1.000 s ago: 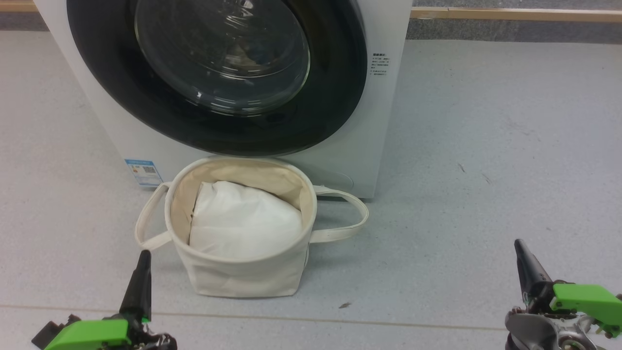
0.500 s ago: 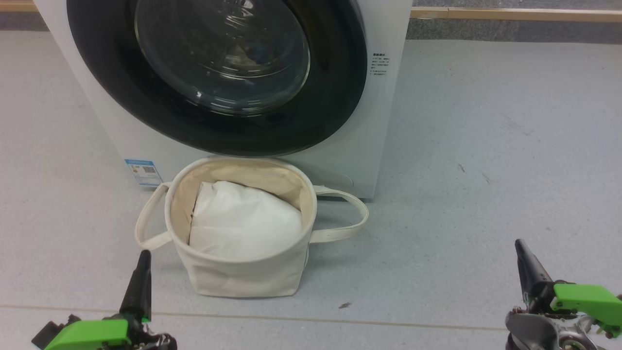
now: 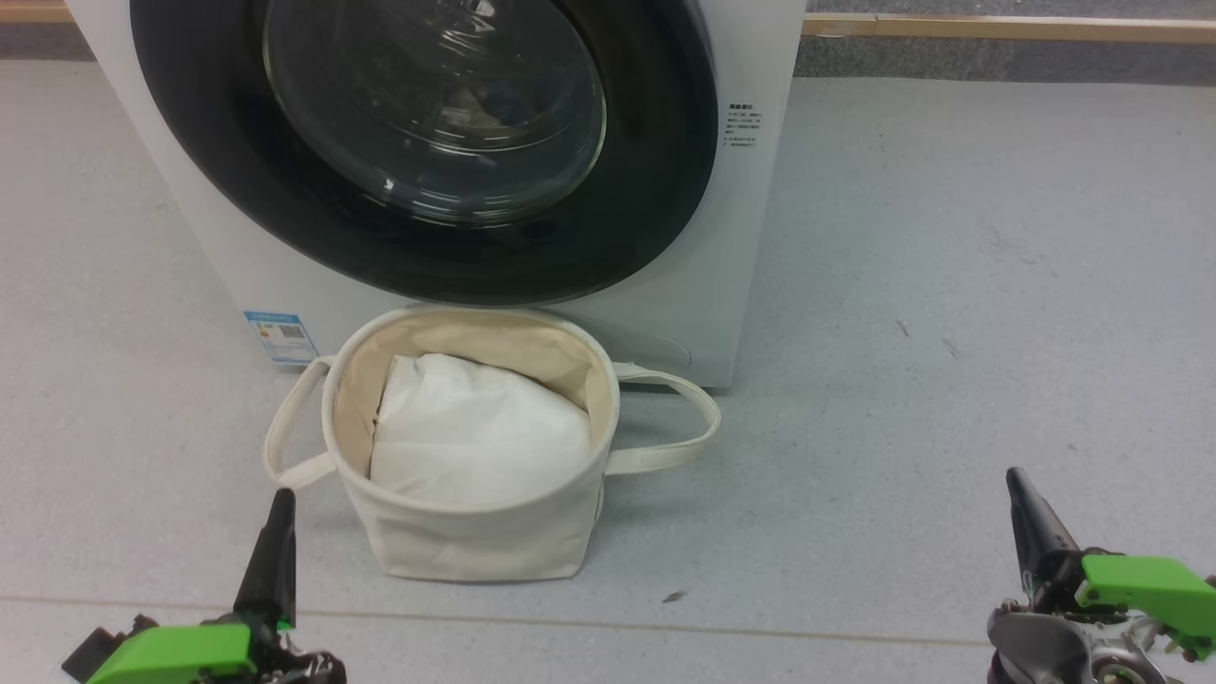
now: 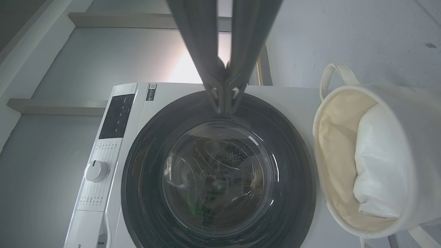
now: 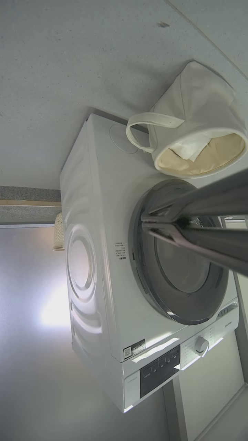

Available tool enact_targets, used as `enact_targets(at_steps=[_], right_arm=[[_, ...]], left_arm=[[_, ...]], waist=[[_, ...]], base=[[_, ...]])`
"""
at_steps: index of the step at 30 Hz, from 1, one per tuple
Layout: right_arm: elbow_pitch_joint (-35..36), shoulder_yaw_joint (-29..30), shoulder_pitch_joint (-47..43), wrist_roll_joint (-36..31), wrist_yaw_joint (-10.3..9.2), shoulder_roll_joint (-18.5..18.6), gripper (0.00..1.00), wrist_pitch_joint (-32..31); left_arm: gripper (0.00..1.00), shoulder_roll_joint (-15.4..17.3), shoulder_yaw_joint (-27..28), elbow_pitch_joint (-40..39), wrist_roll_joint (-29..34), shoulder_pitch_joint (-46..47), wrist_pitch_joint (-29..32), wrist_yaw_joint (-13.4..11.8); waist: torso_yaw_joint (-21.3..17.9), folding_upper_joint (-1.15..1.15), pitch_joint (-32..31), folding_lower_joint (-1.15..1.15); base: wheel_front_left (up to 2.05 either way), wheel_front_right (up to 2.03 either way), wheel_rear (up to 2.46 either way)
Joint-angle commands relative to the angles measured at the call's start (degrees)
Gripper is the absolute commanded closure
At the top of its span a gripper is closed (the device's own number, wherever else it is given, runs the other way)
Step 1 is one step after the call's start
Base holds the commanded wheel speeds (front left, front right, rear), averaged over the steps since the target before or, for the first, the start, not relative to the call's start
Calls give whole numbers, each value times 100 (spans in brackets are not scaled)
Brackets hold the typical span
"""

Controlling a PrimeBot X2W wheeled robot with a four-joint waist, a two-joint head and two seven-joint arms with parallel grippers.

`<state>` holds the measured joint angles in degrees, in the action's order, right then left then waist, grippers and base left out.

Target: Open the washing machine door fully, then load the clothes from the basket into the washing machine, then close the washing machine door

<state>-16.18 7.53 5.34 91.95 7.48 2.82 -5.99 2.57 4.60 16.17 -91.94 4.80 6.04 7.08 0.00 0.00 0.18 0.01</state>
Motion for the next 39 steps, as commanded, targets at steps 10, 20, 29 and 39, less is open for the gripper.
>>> enact_targets(at_steps=[10, 20, 29, 39], right_arm=[[216, -105, 84, 24, 1, 13, 100, -46], [216, -103, 84, 23, 1, 12, 100, -48], [216, -102, 84, 22, 1, 11, 100, -49], [216, -101, 84, 21, 1, 10, 100, -50]], left_arm=[[100, 31, 193, -213, -22, 139, 46, 41], [100, 31, 193, -213, -22, 139, 45, 41], [100, 31, 193, -213, -22, 139, 45, 41], [100, 31, 192, -213, -23, 139, 45, 41]], waist=[[0, 0, 0, -1], [0, 0, 0, -1], [0, 0, 0, -1], [0, 0, 0, -1]], base=[[0, 0, 0], [0, 0, 0], [0, 0, 0], [0, 0, 0]])
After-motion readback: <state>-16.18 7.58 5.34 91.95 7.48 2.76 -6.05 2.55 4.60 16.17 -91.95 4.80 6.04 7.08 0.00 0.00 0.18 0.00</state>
